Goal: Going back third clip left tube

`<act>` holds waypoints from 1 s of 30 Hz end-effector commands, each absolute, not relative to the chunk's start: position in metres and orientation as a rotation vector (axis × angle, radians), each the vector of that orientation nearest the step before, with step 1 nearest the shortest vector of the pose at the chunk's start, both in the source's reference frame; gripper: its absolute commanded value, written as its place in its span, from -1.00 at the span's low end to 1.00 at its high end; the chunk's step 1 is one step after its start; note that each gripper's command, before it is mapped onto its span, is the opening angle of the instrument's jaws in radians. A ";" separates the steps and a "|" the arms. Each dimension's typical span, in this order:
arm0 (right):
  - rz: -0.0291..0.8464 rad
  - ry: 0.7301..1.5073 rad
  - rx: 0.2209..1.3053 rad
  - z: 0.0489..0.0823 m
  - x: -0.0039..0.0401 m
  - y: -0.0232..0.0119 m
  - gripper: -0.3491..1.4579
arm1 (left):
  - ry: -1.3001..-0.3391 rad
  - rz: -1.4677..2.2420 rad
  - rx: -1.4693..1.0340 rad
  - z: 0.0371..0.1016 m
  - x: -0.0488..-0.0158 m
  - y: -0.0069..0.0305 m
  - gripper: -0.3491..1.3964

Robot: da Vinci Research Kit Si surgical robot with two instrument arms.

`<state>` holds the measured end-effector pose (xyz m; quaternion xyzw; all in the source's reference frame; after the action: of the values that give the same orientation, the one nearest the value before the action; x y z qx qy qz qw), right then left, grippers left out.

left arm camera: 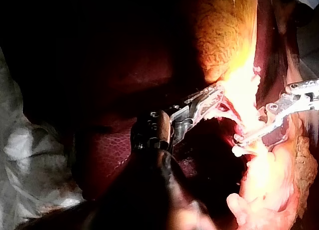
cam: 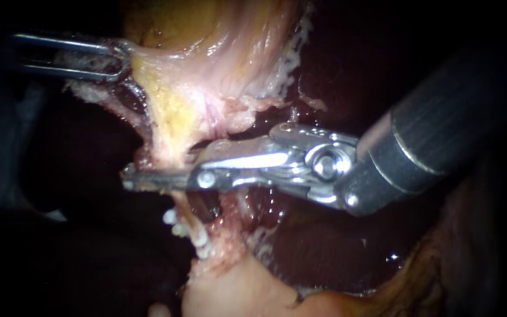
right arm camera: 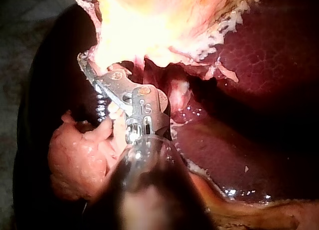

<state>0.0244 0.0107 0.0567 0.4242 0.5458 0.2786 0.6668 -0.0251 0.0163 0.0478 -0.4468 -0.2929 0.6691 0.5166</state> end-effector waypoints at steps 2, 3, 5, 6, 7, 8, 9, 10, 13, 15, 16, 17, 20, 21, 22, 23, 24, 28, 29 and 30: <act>0.607 1.229 0.980 0.0568 0.0244 0.0105 -0.90 | -0.704 1.607 -1.074 0.0478 -0.0251 0.0163 -1.00; 0.610 1.226 0.984 0.0568 0.0244 0.0104 -0.71 | -0.704 1.607 -1.074 0.0478 -0.0251 0.0163 -1.00; 0.594 1.239 0.973 0.0571 0.0246 0.0103 -0.34 | -0.704 1.607 -1.074 0.0478 -0.0251 0.0163 -1.00; 0.597 1.248 0.973 0.0572 0.0248 0.0103 -0.24 | -0.704 1.607 -1.074 0.0478 -0.0251 0.0163 -1.00; 0.599 1.257 0.973 0.0573 0.0249 0.0103 -0.19 | -0.704 1.607 -1.074 0.0478 -0.0251 0.0163 -1.00; 0.603 1.275 0.975 0.0574 0.0250 0.0103 -0.16 | -0.704 1.607 -1.074 0.0478 -0.0251 0.0163 -1.00; 0.602 1.281 0.977 0.0576 0.0251 0.0103 -0.13 | -0.704 1.607 -1.074 0.0478 -0.0251 0.0163 -1.00; 0.604 1.283 0.964 0.0578 0.0252 0.0103 -0.12 | -0.704 1.607 -1.074 0.0478 -0.0251 0.0163 -1.00; 0.601 1.298 0.890 0.0587 0.0250 0.0106 -0.09 | -0.704 1.607 -1.074 0.0478 -0.0251 0.0162 -1.00; 0.587 1.310 0.837 0.0596 0.0247 0.0109 -0.08 | -0.703 1.607 -1.074 0.0478 -0.0251 0.0162 -1.00; 0.577 1.313 0.808 0.0599 0.0245 0.0110 -0.08 | -0.703 1.607 -1.074 0.0478 -0.0251 0.0162 -1.00; 0.565 1.313 0.780 0.0603 0.0243 0.0112 -0.07 | -0.703 1.607 -1.074 0.0479 -0.0251 0.0162 -1.00; 0.522 1.293 0.701 0.0612 0.0237 0.0115 -0.06 | -0.705 1.602 -1.071 0.0479 -0.0251 0.0162 -1.00; 0.505 1.285 0.687 0.0614 0.0232 0.0116 -0.06 | -0.705 1.602 -1.071 0.0479 -0.0251 0.0162 -1.00; 0.489 1.287 0.676 0.0615 0.0227 0.0116 -0.06 | -0.706 1.602 -1.071 0.0479 -0.0251 0.0162 -1.00; 0.475 1.288 0.662 0.0615 0.0222 0.0116 -0.06 | -0.706 1.602 -1.071 0.0479 -0.0251 0.0162 -1.00; 0.468 1.287 0.650 0.0614 0.0216 0.0115 -0.06 | -0.706 1.602 -1.071 0.0478 -0.0251 0.0162 -1.00; 0.390 1.277 0.605 0.0606 0.0185 0.0111 -0.06 | -0.706 1.602 -1.071 0.0478 -0.0250 0.0161 -1.00; 0.366 1.274 0.592 0.0604 0.0178 0.0110 -0.06 | -0.706 1.602 -1.071 0.0478 -0.0250 0.0161 -1.00; 0.347 1.270 0.583 0.0602 0.0171 0.0110 -0.06 | -0.706 1.602 -1.071 0.0478 -0.0250 0.0161 -1.00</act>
<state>0.0162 0.0110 0.0599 0.2610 0.5819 0.1504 0.7554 -0.0251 0.0161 0.0479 -0.4465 -0.2939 0.6674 0.5184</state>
